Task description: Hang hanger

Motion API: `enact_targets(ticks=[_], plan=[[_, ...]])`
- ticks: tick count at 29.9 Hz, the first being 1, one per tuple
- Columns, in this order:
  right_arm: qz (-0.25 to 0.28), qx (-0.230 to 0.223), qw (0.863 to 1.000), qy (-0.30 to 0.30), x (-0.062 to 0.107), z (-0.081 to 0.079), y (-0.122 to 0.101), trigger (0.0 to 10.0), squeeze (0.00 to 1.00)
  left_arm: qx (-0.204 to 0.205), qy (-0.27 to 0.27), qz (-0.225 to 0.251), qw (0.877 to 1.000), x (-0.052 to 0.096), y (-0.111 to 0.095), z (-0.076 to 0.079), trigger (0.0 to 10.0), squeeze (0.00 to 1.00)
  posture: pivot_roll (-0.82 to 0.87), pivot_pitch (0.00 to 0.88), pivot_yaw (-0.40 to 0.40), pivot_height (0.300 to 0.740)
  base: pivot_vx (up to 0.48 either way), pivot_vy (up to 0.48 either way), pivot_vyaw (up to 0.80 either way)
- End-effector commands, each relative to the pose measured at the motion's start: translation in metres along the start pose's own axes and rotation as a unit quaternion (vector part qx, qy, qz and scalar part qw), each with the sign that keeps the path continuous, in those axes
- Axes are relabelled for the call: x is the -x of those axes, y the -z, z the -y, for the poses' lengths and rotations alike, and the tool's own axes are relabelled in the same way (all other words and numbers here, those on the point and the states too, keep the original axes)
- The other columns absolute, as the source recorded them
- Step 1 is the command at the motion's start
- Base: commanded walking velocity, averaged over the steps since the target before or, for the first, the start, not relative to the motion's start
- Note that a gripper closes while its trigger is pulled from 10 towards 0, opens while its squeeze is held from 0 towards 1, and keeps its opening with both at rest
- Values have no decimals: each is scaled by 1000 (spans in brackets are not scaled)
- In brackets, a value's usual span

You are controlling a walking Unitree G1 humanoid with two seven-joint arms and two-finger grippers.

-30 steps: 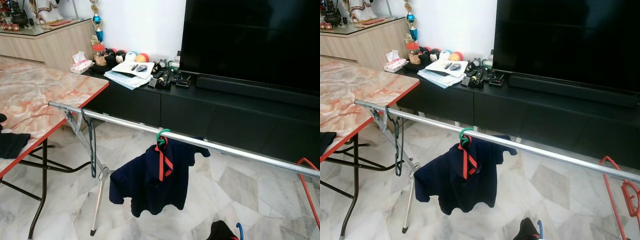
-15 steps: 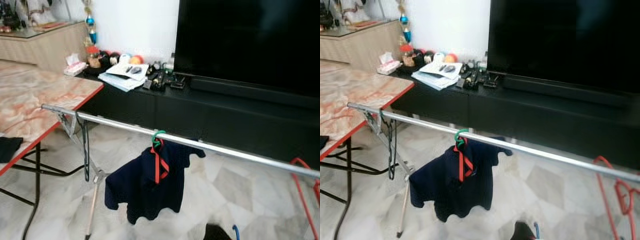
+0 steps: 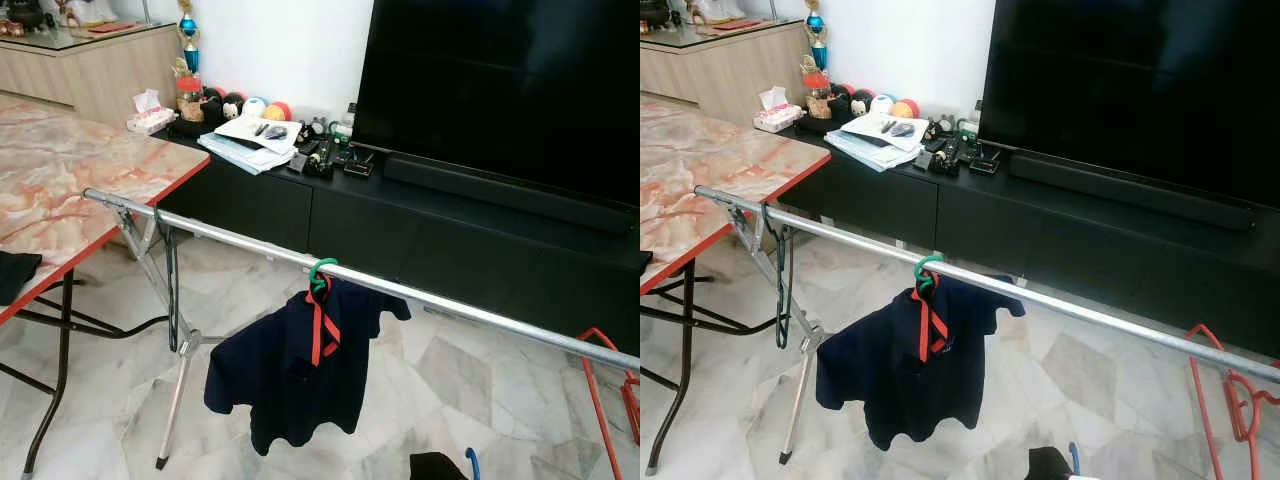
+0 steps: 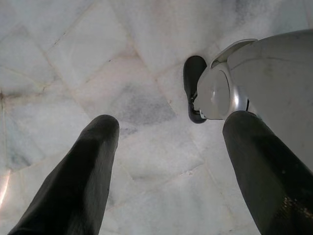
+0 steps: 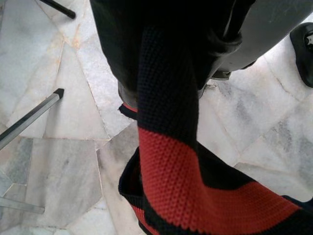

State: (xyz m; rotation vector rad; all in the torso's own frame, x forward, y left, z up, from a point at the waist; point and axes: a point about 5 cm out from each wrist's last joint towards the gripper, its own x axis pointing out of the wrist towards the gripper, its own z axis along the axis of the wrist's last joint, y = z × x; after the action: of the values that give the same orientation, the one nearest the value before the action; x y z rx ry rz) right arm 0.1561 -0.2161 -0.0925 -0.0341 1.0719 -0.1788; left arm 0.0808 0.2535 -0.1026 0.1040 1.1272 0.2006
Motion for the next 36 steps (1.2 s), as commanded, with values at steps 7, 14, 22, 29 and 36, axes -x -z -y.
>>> enact_targets(ticks=[7,14,22,29,36], plan=[[3,-18,1000,4,0,-3,-2,10000,0,-4,-17,1,1000,1,2,-7,10000,0,128,0,-41,740,0,0,0],[0,-40,999,3,0,-10,0,10000,0,-8,-36,23,999,2,-3,-17,10000,0,120,0,-7,740,0,0,0],[45,1,999,23,0,-5,-9,10000,0,13,-98,115,988,8,-12,-21,10000,0,122,1,-17,740,0,0,0],[103,39,994,29,2,-1,-19,10000,0,-17,-114,297,948,13,-122,-48,10000,0,121,9,-42,740,0,0,0],[283,12,959,21,16,14,-132,10000,0,-50,-85,424,900,39,-175,-44,10000,0,123,15,-64,740,0,0,0]])
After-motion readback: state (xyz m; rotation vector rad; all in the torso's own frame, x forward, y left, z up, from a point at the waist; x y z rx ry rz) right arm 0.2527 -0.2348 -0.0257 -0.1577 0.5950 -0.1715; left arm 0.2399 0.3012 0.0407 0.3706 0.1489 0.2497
